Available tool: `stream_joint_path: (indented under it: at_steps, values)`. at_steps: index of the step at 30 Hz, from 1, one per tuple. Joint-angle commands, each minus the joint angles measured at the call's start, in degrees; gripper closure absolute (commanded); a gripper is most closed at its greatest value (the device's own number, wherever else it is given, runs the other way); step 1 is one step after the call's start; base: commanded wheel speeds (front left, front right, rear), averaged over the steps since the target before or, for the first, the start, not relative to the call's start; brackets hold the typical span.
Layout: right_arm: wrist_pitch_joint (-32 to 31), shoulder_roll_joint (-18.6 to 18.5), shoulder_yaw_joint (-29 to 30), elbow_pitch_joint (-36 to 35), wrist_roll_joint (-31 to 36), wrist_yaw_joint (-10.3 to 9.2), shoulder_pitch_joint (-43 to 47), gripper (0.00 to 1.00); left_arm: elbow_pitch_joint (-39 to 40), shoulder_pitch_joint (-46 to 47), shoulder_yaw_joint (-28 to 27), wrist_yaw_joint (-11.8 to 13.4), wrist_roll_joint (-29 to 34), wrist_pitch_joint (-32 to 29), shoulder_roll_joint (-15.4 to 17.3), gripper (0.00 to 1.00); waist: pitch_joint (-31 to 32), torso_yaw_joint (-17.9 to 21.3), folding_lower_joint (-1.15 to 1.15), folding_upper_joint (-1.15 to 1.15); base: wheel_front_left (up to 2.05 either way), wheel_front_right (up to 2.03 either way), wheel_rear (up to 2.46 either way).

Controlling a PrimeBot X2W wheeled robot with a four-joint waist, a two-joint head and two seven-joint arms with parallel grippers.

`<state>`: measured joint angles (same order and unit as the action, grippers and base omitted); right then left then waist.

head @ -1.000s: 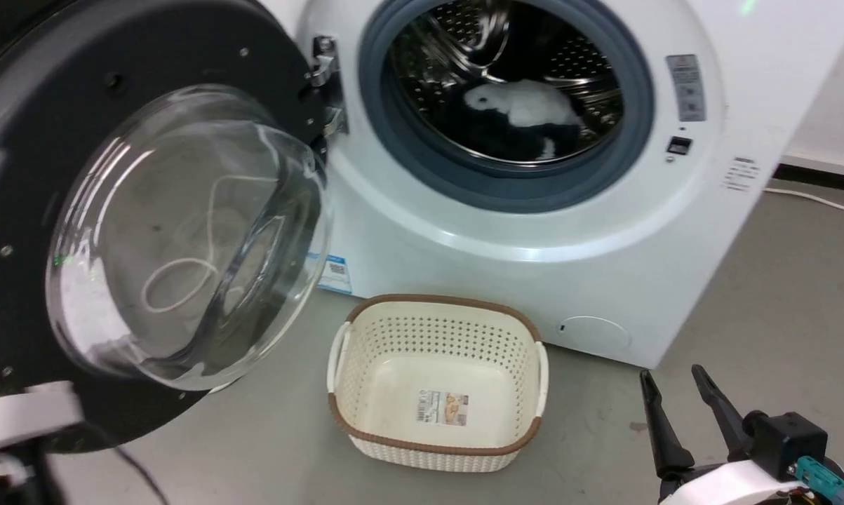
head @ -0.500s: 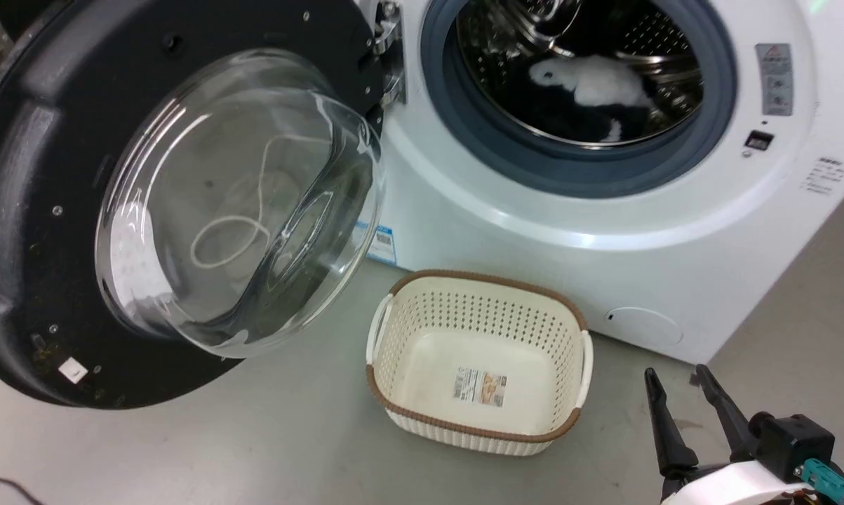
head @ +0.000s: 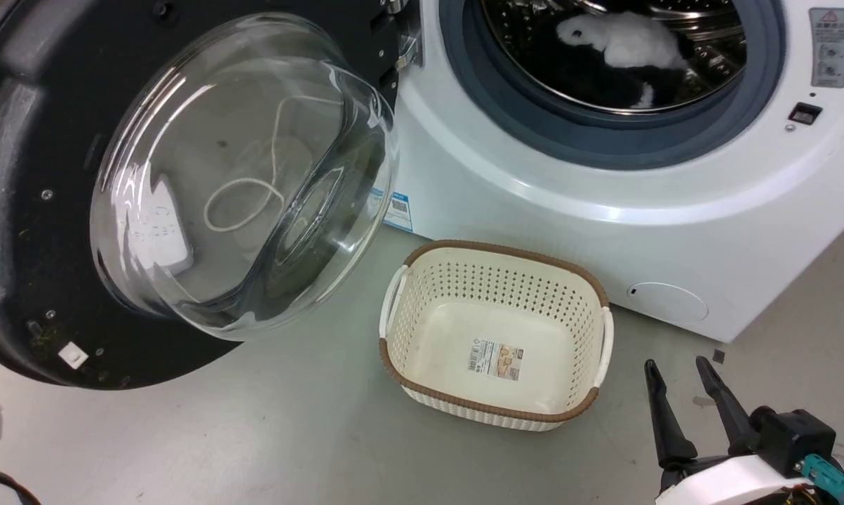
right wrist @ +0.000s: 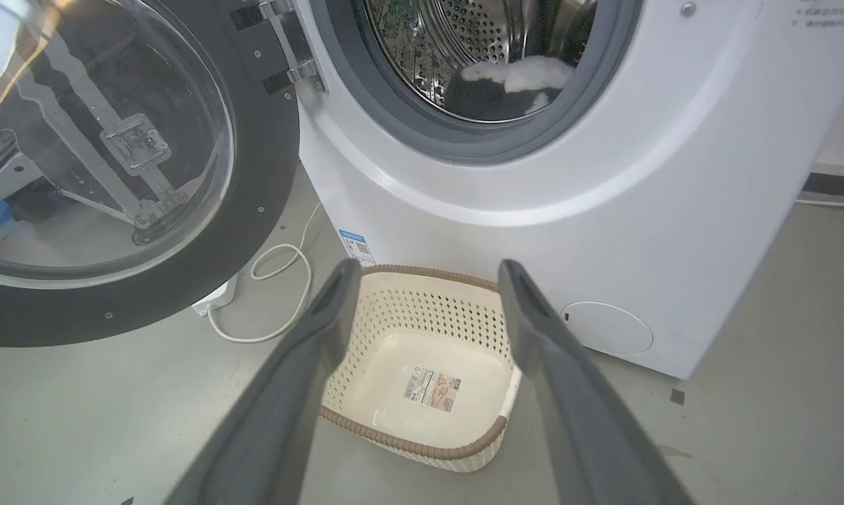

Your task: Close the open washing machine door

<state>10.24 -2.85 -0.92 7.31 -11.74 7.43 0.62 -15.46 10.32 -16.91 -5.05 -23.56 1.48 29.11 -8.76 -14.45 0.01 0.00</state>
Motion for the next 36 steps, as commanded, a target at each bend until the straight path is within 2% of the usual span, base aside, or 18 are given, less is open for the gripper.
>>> stream_joint_path:
  at_steps: [1,8,13,17,21,25,32,33,34,35,36]
  values:
    - [0.6,0.0,0.0,0.3,-0.6,0.04,-1.1,0.00,-0.3,0.0,1.3,-0.3,-1.7,-0.2,1.9,1.00,-0.1,-0.2,-0.01,0.00,0.00,0.00,0.00]
    - [1.4,0.0,0.0,1.2,-2.2,0.05,-1.0,0.00,3.0,-2.4,14.0,-0.7,-13.6,-1.0,10.6,1.00,0.1,-1.8,-0.01,0.00,0.00,0.00,0.00]
    - [2.0,0.0,-0.1,1.9,-3.5,0.05,-1.0,0.00,9.4,-3.4,25.2,-1.0,-21.4,-1.3,17.7,1.00,0.6,-3.3,-0.01,0.00,0.00,0.00,0.00]
    - [2.5,0.0,0.5,2.4,-4.5,0.05,-1.1,0.00,15.9,-2.2,34.9,-1.3,-24.9,-1.6,22.0,1.00,1.2,-4.3,-0.01,0.00,0.00,0.00,0.00]
    - [3.0,0.0,1.5,2.7,-5.4,0.05,-1.3,0.00,23.0,1.3,45.1,-1.5,-26.4,-1.9,24.4,1.00,1.7,-4.9,-0.01,0.00,0.00,0.00,0.00]
    - [3.4,0.0,2.7,2.7,-6.2,0.05,-1.6,0.00,28.2,6.3,55.1,-1.8,-27.1,-1.9,24.7,1.00,1.8,-4.6,-0.01,0.00,0.00,0.00,0.00]
    - [4.3,0.0,4.8,2.9,-7.8,0.05,-1.3,0.00,30.5,16.6,69.3,-2.2,-28.3,1.1,21.1,1.00,1.6,-2.1,-0.01,0.00,0.00,0.00,0.00]
    - [4.6,0.0,5.4,2.9,-8.5,0.06,-1.2,0.00,28.2,20.7,74.5,-2.4,-29.1,3.2,19.0,1.00,1.3,-0.1,-0.01,0.00,0.00,0.00,0.00]
    - [4.8,0.0,5.6,2.9,-8.8,0.06,-1.1,0.00,27.2,22.1,76.2,-2.4,-29.5,3.9,18.2,1.00,1.2,0.6,-0.01,0.00,0.00,0.00,0.00]
    - [4.8,0.0,6.1,2.5,-9.2,0.06,-1.1,0.00,23.8,25.6,79.1,-2.4,-29.5,6.0,14.8,1.00,1.0,3.4,-0.01,0.00,0.00,0.00,0.00]
    - [4.8,0.0,6.2,2.4,-9.3,0.06,-1.1,0.00,22.6,26.7,79.9,-2.4,-29.5,6.7,13.7,1.00,0.9,4.4,-0.01,0.00,0.00,0.00,0.00]
